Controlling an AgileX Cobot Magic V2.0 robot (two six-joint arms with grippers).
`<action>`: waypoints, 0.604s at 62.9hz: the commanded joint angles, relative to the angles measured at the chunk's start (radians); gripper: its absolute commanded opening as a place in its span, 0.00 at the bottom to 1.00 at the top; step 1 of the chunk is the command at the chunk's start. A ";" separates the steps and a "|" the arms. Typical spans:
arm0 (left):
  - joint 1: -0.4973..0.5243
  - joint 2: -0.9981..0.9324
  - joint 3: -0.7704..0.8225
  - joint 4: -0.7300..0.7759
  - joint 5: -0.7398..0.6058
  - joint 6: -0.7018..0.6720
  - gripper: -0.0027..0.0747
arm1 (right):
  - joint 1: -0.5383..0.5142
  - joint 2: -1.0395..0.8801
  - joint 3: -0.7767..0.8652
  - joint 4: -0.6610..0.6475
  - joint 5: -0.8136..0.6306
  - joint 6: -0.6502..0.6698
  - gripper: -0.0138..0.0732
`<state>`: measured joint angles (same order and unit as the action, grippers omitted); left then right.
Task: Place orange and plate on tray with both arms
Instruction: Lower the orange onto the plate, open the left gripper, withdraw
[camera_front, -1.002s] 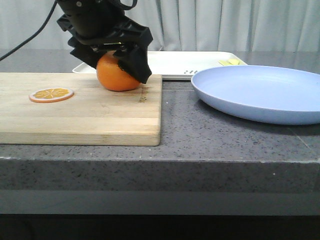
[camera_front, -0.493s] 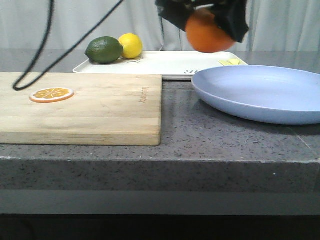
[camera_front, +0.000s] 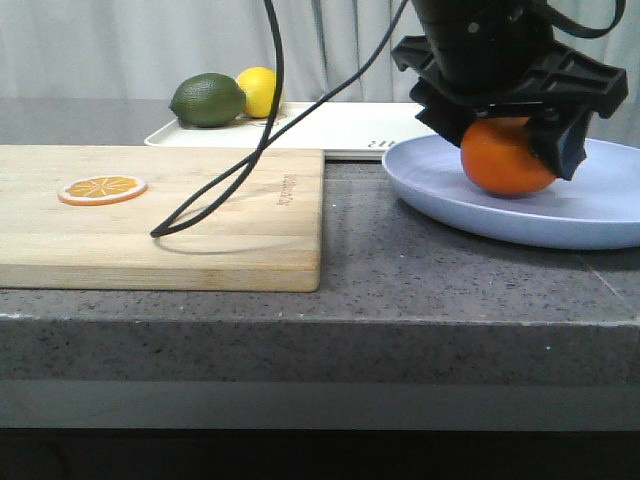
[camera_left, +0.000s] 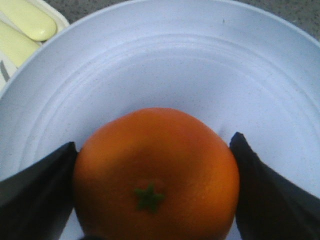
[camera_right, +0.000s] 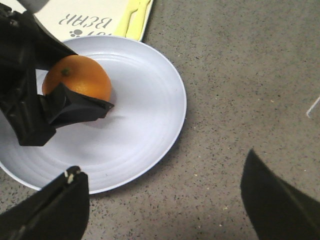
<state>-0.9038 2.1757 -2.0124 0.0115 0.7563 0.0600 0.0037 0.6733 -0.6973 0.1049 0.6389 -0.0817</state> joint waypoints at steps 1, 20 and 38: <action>-0.013 -0.059 -0.039 -0.004 -0.065 -0.002 0.82 | 0.001 0.004 -0.033 -0.005 -0.070 -0.006 0.88; -0.015 -0.083 -0.088 -0.011 0.008 -0.017 0.87 | 0.001 0.004 -0.033 -0.005 -0.070 -0.006 0.88; 0.020 -0.253 -0.084 -0.020 0.159 -0.047 0.84 | 0.001 0.004 -0.033 -0.005 -0.070 -0.006 0.88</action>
<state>-0.9008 2.0577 -2.0826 0.0000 0.9316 0.0305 0.0037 0.6733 -0.6973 0.1049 0.6389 -0.0817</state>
